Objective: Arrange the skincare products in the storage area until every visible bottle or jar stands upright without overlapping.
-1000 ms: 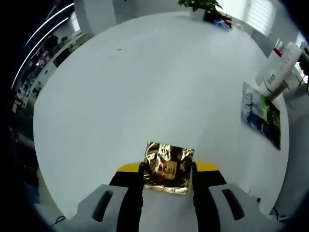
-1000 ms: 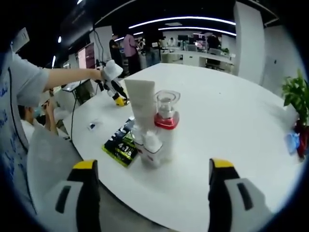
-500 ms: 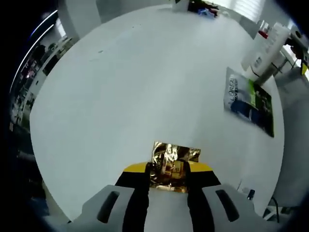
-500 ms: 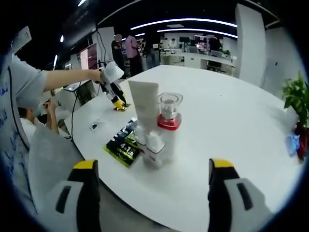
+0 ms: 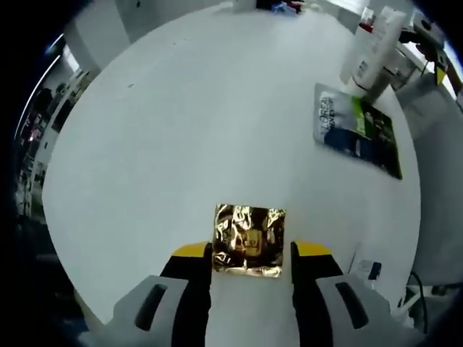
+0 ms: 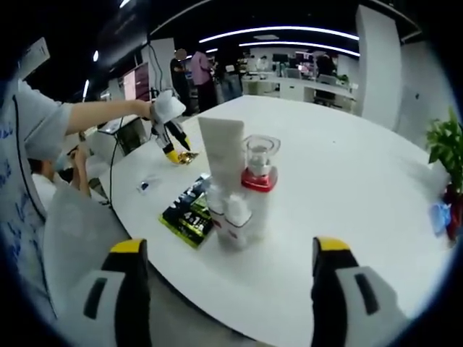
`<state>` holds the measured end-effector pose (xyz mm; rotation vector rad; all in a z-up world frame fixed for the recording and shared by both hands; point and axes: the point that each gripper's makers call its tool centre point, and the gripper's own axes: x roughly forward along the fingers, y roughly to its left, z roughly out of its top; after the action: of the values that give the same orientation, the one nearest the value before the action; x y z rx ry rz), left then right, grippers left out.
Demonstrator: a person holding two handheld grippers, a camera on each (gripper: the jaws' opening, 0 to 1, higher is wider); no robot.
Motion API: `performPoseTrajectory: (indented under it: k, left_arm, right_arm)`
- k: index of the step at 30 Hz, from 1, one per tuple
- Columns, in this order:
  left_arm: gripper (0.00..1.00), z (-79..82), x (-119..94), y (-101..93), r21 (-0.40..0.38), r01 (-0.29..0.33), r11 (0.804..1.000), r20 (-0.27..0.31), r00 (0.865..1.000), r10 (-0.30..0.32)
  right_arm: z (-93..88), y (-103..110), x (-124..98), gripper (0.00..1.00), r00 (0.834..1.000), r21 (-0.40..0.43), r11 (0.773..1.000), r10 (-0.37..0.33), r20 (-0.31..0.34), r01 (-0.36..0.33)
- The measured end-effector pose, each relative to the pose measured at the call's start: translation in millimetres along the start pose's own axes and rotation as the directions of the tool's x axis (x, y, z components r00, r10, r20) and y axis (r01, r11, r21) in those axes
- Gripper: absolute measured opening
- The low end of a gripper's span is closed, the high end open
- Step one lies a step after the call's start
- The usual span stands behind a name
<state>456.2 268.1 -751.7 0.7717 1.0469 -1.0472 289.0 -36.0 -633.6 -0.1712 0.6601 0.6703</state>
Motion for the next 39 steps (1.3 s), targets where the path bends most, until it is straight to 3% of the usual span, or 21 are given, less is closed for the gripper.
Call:
performPoseTrajectory:
  k: [11, 18, 20, 39]
  left_arm:
    - [0.44, 0.7, 0.1, 0.8, 0.023, 0.015, 1.0, -0.016, 1.0, -0.014]
    - [0.4, -0.4, 1.2, 0.2, 0.015, 0.028, 0.999, -0.02, 0.999, -0.028]
    - [0.37, 0.7, 1.0, -2.8, 0.02, 0.031, 0.999, -0.025, 0.999, -0.031]
    - [0.36, 3.3, -1.7, -33.4, 0.054, 0.045, 0.998, -0.055, 0.998, -0.042]
  right_arm:
    - [-3.1, -2.1, -0.6, 0.94, 1.0, 0.011, 1.0, -0.005, -0.003, 0.005]
    - [-7.2, -0.3, 0.9, 0.94, 1.0, 0.009, 1.0, 0.002, -0.015, -0.002]
    - [-6.3, 0.5, 1.2, 0.94, 1.0, 0.006, 1.0, 0.004, -0.013, -0.004]
    - [-6.2, 5.1, -1.9, 0.95, 1.0, -0.001, 1.0, 0.015, -0.003, -0.015]
